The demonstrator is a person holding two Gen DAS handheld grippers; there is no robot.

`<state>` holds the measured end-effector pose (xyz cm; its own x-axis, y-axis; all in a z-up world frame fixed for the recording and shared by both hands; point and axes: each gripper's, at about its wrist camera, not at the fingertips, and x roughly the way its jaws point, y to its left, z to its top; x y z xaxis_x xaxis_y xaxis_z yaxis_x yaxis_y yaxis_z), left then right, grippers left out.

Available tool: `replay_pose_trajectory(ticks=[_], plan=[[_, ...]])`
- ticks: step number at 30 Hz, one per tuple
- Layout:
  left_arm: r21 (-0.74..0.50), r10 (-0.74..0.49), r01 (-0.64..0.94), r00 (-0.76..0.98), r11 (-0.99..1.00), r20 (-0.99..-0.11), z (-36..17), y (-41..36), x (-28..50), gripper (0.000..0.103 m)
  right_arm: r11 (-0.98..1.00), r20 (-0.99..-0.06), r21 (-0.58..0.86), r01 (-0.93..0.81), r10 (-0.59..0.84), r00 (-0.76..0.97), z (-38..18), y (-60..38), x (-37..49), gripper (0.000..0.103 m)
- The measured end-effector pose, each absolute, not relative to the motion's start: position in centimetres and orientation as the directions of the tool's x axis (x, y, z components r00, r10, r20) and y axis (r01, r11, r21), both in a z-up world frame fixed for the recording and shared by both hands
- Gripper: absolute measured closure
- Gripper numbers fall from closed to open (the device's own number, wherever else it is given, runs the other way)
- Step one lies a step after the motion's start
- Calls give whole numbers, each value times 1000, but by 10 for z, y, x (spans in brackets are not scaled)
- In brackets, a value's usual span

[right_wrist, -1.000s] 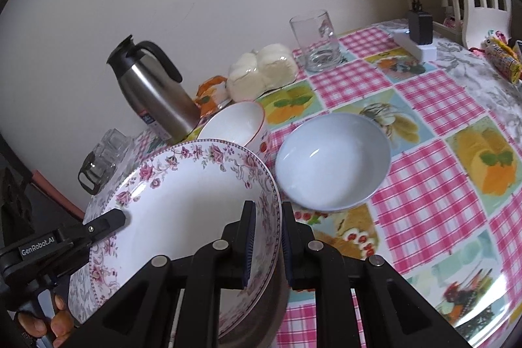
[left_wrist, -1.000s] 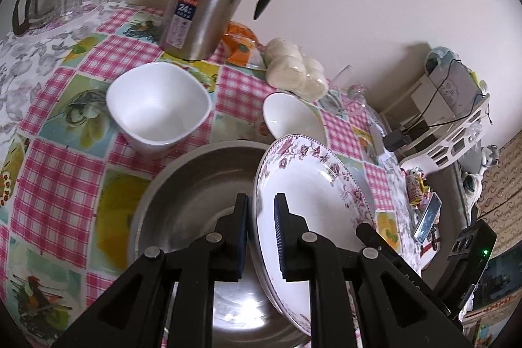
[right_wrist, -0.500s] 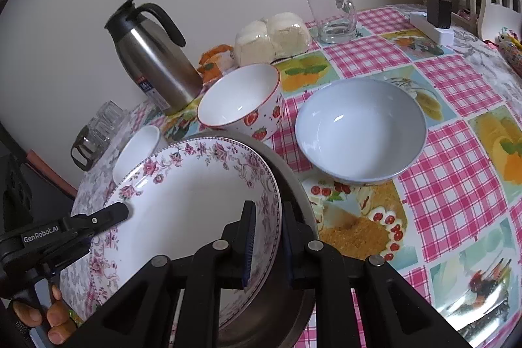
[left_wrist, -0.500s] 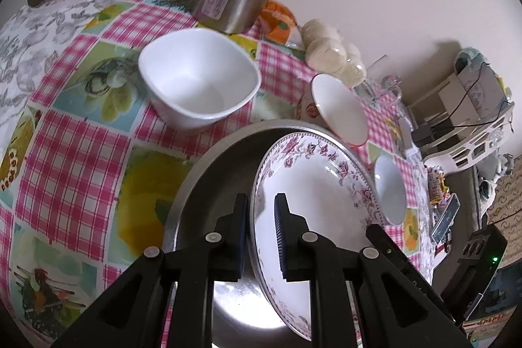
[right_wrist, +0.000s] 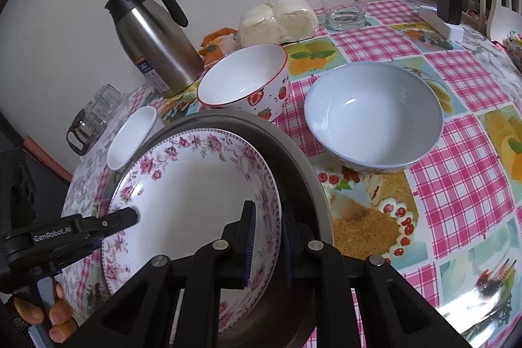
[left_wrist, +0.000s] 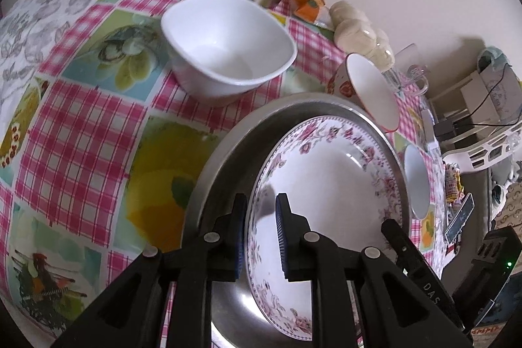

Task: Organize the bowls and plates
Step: 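Carry the upright floral plate with the left tool over the steel basin, then lower the floral plate into the steel basin and open the left tool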

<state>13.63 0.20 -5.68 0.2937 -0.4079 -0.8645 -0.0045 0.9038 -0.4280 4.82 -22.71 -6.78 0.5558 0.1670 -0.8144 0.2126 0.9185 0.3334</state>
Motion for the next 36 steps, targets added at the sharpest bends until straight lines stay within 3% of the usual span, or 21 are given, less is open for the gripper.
replay_pose_trajectory(ticks=[17,36], plan=[[-389,-364,-61,244,919,-899,-60,4,118,87,926,-823,322,196,171,542,-68,-226,47,87],[-468,-427,-187,219,864,-877,-69,27,90,91,921,-841,331,206,189,508,-68,-230,44,90]])
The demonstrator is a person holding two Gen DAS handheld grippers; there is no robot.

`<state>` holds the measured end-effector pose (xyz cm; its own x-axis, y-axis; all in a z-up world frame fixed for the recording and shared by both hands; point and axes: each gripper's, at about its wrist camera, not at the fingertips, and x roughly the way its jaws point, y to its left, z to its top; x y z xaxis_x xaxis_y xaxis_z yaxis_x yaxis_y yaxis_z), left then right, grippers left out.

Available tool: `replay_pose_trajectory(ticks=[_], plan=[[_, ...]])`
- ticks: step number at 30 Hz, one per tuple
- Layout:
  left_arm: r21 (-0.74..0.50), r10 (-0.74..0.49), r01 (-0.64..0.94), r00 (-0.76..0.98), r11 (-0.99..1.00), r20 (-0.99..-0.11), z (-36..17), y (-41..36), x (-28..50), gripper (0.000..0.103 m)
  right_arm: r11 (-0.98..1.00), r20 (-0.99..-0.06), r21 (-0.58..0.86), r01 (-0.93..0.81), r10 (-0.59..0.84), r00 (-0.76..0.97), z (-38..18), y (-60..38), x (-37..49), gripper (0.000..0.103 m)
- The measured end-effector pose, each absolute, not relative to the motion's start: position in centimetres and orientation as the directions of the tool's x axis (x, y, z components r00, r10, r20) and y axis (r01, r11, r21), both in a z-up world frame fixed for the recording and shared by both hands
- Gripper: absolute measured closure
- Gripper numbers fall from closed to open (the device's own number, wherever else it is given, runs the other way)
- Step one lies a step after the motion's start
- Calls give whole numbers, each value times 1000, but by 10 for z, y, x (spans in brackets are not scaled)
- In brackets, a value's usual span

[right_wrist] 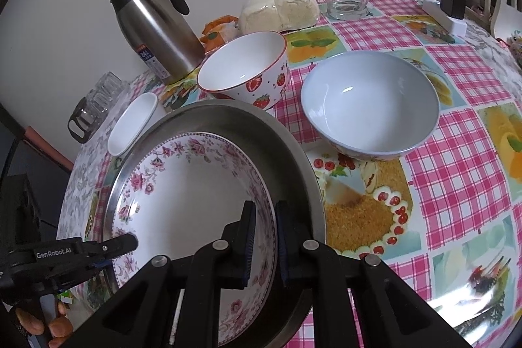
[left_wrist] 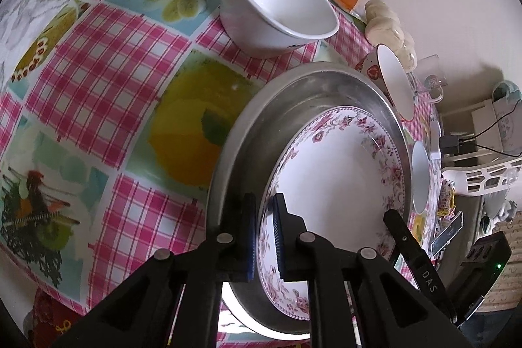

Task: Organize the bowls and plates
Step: 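Lower the floral plate into the steel basin and open the left tool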

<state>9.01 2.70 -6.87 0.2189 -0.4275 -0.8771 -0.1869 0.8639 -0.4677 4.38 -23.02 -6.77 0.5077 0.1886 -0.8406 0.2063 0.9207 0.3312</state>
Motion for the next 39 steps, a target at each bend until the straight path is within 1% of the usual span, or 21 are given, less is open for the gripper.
replay_pose_trajectory(ticks=[10,13,14,17,22,23,24,26,28,29,30,31,32,33,34,35,36,37,38,39], plan=[[-439,-402,-168,213,883,-890,-65,15,97,90,925,-844,323,202,185,504,-67,-229,43,90],[-404,-365,-132,245,905,-898,-54,10,98,86,934,-848,299,196,166,503,-66,-226,45,88],[-400,-360,-123,257,908,-897,-50,9,99,82,936,-848,294,192,163,505,-65,-226,45,86],[-371,-330,-98,291,923,-898,-41,6,99,77,944,-847,271,191,139,513,-62,-225,44,86],[-352,-311,-66,336,934,-889,-30,3,99,75,943,-833,262,207,113,541,-55,-230,41,86],[-346,-306,-58,346,936,-887,-28,2,98,73,943,-831,259,211,107,545,-53,-231,41,86],[-334,-295,-50,360,941,-885,-25,1,98,67,942,-830,259,213,105,547,-52,-233,41,86],[-317,-279,-42,377,947,-883,-21,-1,97,62,939,-827,265,220,104,552,-52,-235,40,86],[-301,-263,-38,394,953,-881,-18,-2,97,61,936,-823,273,222,107,558,-51,-237,40,86],[-295,-257,-37,399,955,-880,-17,-2,97,58,937,-819,272,221,104,565,-49,-237,39,86],[-286,-247,-37,406,958,-880,-16,-2,97,52,937,-814,271,220,102,571,-48,-237,40,86],[-280,-242,-36,408,959,-880,-15,-1,97,49,937,-809,272,220,100,579,-47,-237,39,86],[-275,-237,-36,409,961,-881,-16,-2,97,44,936,-802,273,221,95,589,-45,-237,39,84],[-268,-231,-35,407,963,-884,-16,-2,96,43,937,-796,272,221,90,598,-43,-237,38,82],[-255,-220,-35,405,966,-888,-15,-2,96,42,938,-791,269,220,84,606,-41,-237,38,76],[-240,-207,-33,403,970,-892,-16,-3,96,42,940,-787,263,218,78,612,-40,-237,38,67],[-227,-196,-32,402,973,-895,-16,-4,96,40,943,-781,255,214,71,620,-37,-236,37,62],[-219,-187,-33,401,975,-897,-17,-6,97,39,945,-777,253,208,70,625,-36,-235,37,54],[-211,-180,-34,401,977,-898,-17,-6,97,33,946,-773,254,201,74,630,-35,-234,37,51],[-203,-173,-33,400,979,-900,-18,-6,97,29,947,-771,255,195,78,632,-35,-233,37,50]])
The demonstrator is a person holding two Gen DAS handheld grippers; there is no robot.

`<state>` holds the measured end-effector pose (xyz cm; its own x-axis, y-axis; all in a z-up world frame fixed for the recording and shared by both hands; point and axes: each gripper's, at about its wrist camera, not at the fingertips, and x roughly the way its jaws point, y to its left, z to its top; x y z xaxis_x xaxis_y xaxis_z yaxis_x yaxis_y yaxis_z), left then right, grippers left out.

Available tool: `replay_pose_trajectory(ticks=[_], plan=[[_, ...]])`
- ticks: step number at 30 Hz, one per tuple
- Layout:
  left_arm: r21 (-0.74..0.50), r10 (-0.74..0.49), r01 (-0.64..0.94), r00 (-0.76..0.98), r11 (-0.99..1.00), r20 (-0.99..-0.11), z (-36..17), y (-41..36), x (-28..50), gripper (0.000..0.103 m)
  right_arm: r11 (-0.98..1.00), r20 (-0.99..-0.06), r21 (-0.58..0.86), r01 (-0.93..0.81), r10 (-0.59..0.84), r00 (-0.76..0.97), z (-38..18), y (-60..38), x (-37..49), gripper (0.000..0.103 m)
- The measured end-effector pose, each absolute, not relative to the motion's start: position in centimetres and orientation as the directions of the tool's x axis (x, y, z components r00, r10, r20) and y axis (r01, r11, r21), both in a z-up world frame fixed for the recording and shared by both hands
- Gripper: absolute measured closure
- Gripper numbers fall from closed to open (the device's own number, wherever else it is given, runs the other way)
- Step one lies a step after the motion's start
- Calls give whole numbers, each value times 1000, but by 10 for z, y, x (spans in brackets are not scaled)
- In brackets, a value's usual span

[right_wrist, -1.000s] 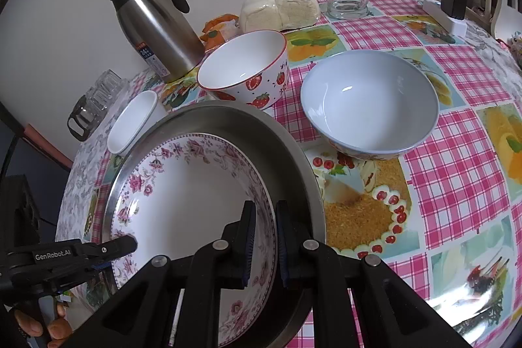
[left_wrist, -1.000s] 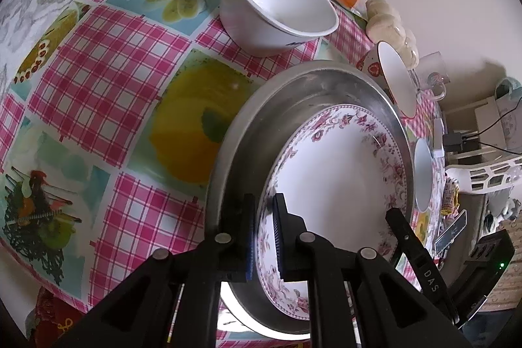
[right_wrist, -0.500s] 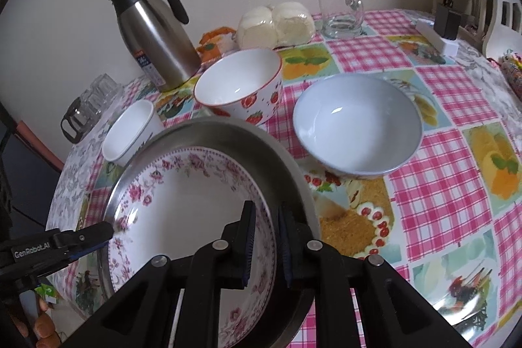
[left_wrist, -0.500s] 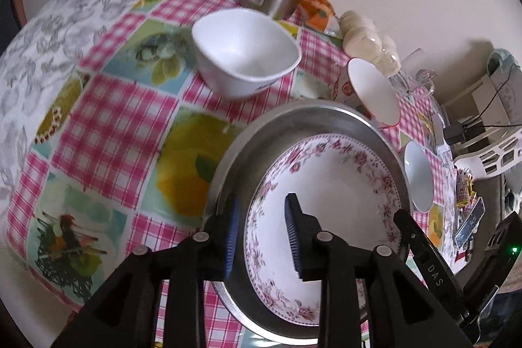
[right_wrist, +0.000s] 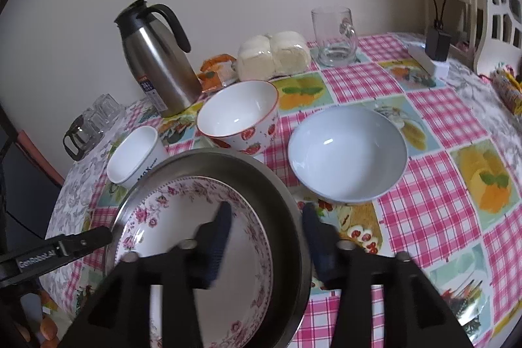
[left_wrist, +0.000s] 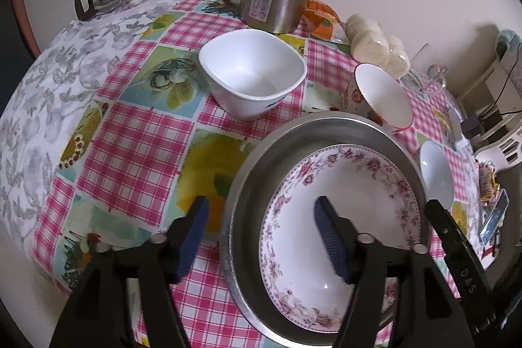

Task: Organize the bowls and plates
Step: 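Lower the floral plate into the steel basin and open the left tool, then move the left tool to the red-rimmed strawberry bowl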

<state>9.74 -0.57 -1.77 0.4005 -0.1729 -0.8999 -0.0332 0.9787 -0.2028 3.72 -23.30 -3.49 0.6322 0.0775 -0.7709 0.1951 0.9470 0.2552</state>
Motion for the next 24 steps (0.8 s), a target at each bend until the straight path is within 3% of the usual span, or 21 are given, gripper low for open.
replay_pose_trajectory(ticks=[4,6,8,20,24], plan=[[-162,-138,-29,398,986,-907,-19,-8,97,27,954,-770,241,181,75,633,-35,-229,39,35],[-141,-120,-24,395,990,-911,-21,-9,98,17,956,-771,232,180,69,633,-36,-229,39,30],[-131,-113,-19,400,991,-909,-21,-10,98,16,956,-772,228,183,63,632,-37,-229,39,21],[-52,-44,-6,443,999,-895,-18,-17,95,8,958,-787,204,202,38,616,-42,-235,40,2],[-43,-35,-8,446,999,-894,-18,-18,96,7,958,-789,199,205,32,613,-42,-236,40,1]])
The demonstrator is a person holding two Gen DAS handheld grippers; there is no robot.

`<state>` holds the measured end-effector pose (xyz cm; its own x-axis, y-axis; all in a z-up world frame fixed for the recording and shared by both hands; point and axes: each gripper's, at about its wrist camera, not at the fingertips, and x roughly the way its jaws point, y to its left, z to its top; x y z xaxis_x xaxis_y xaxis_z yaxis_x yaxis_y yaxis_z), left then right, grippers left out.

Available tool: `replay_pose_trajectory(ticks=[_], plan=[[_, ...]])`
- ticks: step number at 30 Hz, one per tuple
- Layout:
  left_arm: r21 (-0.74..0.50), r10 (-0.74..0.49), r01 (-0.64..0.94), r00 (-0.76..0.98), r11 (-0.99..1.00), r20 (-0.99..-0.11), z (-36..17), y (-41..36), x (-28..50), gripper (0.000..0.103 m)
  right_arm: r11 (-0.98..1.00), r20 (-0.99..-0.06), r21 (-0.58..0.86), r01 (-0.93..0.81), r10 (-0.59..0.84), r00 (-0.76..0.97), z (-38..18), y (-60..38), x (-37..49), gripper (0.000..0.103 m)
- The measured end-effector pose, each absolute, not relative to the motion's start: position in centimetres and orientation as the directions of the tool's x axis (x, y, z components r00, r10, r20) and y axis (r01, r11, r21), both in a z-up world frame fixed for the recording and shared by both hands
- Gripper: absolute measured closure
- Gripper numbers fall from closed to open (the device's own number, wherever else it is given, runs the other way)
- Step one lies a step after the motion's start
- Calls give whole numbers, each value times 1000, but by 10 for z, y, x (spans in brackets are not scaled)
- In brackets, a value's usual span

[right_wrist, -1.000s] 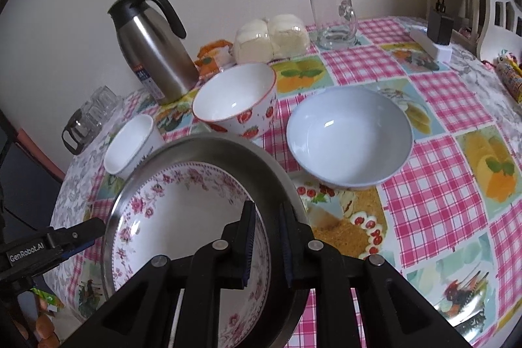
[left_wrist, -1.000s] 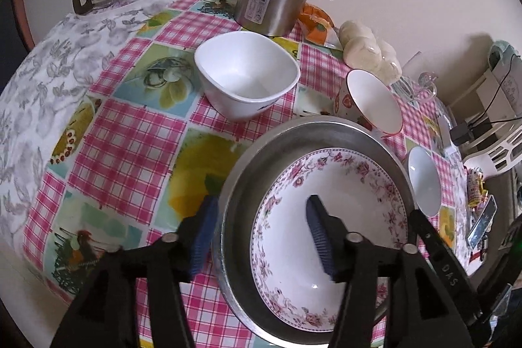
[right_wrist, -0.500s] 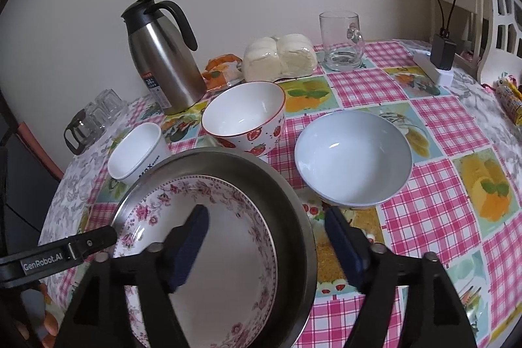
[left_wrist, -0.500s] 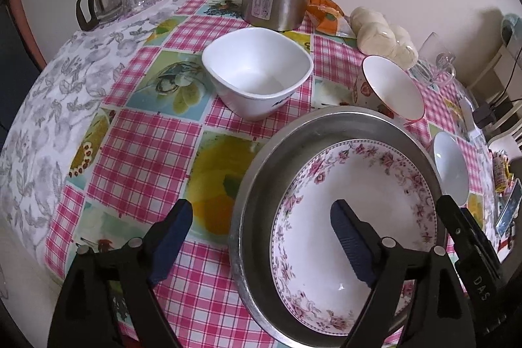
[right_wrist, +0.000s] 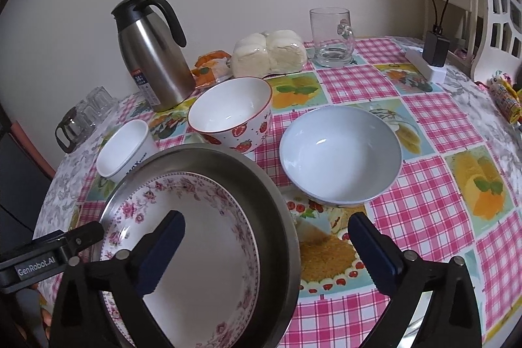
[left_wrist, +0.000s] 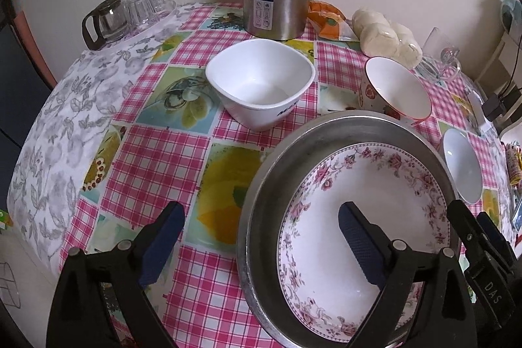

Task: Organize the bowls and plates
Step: 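Move the left tool to the red-rimmed strawberry bowl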

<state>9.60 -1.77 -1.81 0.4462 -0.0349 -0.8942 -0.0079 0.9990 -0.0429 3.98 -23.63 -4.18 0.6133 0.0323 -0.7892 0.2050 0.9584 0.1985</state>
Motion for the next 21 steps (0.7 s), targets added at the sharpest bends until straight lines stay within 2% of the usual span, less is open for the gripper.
replay_pose_trajectory(ticks=[9,21], plan=[[2,-4,12,497,1000,-868,-9,-30,102,5,962,-777,181,206,11,629,-38,-240,37,0],[-56,-87,69,633,996,-769,20,-40,121,5,957,-734,152,247,-58,677,-21,-249,36,0]])
